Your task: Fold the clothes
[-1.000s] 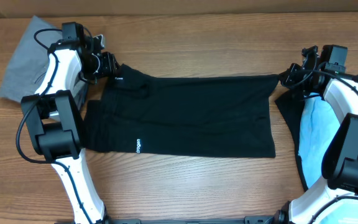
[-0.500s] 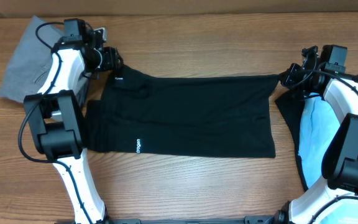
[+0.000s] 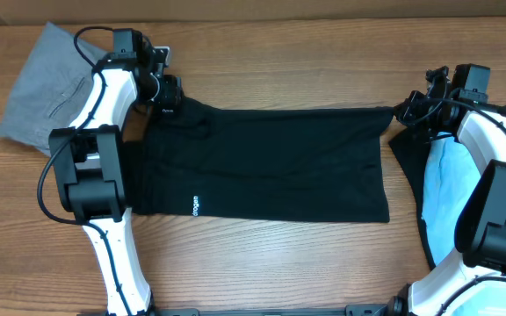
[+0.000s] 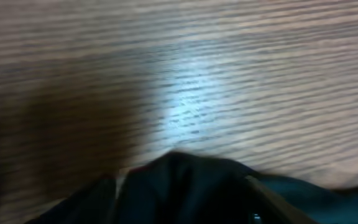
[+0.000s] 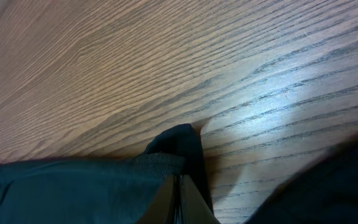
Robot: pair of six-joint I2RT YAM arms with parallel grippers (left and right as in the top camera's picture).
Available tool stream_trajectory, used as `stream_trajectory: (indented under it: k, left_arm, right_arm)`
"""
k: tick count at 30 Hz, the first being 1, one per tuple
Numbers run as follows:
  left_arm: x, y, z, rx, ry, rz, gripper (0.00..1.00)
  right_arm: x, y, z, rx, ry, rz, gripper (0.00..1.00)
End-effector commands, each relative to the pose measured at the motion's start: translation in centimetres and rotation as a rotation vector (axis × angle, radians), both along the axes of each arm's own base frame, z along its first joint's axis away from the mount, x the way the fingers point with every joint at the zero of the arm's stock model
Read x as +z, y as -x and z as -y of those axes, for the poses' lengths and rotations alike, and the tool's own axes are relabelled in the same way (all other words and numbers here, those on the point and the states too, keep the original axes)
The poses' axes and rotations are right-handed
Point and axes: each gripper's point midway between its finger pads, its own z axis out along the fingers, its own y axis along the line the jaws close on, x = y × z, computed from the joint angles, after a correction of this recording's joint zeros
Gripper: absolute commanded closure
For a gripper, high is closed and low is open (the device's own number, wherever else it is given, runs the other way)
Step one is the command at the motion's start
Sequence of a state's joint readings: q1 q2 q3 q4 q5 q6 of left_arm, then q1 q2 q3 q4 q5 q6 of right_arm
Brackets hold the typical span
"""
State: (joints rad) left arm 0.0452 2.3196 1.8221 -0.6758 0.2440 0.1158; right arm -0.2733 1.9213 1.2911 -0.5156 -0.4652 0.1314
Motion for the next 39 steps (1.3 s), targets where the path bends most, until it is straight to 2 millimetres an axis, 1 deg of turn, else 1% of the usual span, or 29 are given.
stream_trajectory:
  k: [1,6,8,10,11,12,15,17,20,21,25,28,31,35,39]
  left_arm:
    - [-1.5,-0.3,0.5,-0.065,-0.075,0.011,0.32]
    - [-3.7,-0.1,0.6,-0.064,-0.072,-0.019,0.31]
    - [-4.2,0.1,0.8,-0.070,-0.062,-0.031,0.33]
    - [-4.2,0.2,0.8,-0.071,-0.059,-0.032,0.39]
    - [-4.2,0.1,0.8,-0.070,-0.059,-0.031,0.43]
    - [-4.1,0.0,0.8,-0.070,-0.059,-0.027,0.50]
    - [-3.6,0.1,1.2,-0.075,-0.036,-0.023,0.84]
    - [-2.8,0.1,1.3,-0.077,-0.024,-0.016,0.95]
    - [-1.3,-0.2,0.8,-0.067,-0.028,0.000,0.96]
    - [0.1,-0.3,0.1,-0.056,-0.030,0.013,0.96]
    - [3.6,-0.3,-1.4,-0.020,-0.029,0.045,0.96]
    - [6.2,0.1,-2.4,0.006,-0.029,0.070,0.96]
    - [8.1,0.9,-2.9,0.016,-0.030,0.076,0.96]
    - [9.4,2.2,-2.9,0.019,-0.028,0.052,0.96]
    - [9.3,3.9,-2.7,0.018,-0.022,-0.012,0.96]
  right_arm:
    - [1.4,-0.4,0.2,-0.026,-0.006,0.027,0.96]
    - [1.4,-0.4,0.2,-0.043,-0.019,0.018,0.96]
    - [1.4,-0.4,0.2,-0.043,-0.019,0.017,0.96]
    - [1.3,-0.3,0.2,-0.043,-0.020,0.014,0.96]
    - [1.3,-0.2,0.2,-0.043,-0.020,0.011,0.96]
    - [1.3,-0.2,0.2,-0.043,-0.021,0.010,0.96]
    - [1.2,0.0,0.1,-0.043,-0.023,0.000,0.96]
    - [1.1,0.1,0.1,-0.043,-0.023,-0.003,0.96]
    - [1.2,0.0,0.1,-0.043,-0.023,-0.003,0.96]
    - [1.3,-0.1,0.2,-0.043,-0.022,0.002,0.96]
    - [2.1,-0.6,0.4,-0.044,-0.014,0.024,0.96]
    - [2.9,-0.9,0.4,-0.042,-0.012,0.039,0.96]
    - [3.3,-0.8,0.4,-0.039,-0.010,0.037,0.96]
    - [2.9,0.1,0.1,-0.040,-0.024,-0.016,0.96]
    - [2.3,1.6,0.1,-0.051,-0.022,-0.093,0.96]
